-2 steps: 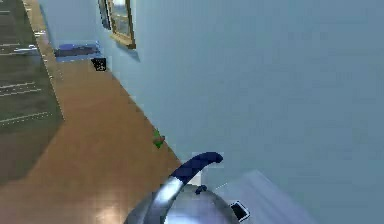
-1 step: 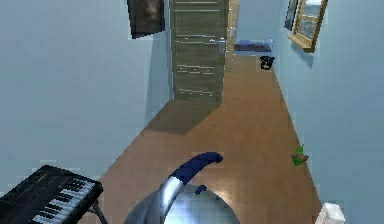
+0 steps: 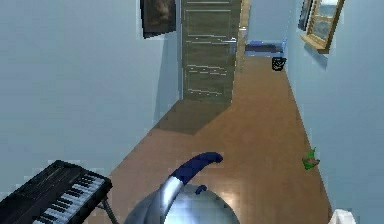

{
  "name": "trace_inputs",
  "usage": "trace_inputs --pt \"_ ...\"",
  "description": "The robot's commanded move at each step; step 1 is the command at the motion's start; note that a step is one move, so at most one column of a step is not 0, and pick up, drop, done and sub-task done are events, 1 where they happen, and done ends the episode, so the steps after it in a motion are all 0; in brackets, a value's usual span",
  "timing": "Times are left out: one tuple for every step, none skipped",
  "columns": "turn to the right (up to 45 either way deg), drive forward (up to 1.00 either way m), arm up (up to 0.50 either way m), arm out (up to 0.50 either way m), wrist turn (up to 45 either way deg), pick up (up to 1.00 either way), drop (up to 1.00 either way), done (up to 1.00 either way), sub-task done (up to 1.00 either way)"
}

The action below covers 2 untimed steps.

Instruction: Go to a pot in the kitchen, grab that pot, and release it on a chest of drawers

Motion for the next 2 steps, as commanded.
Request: trace_inputs --pt "0.0 0.00 0.00 0.18 0.0 0.00 0.00 0.00 0.00" --pt "0.0 0.00 0.00 0.00 45.0 0.00 0.00 0.00 0.00"
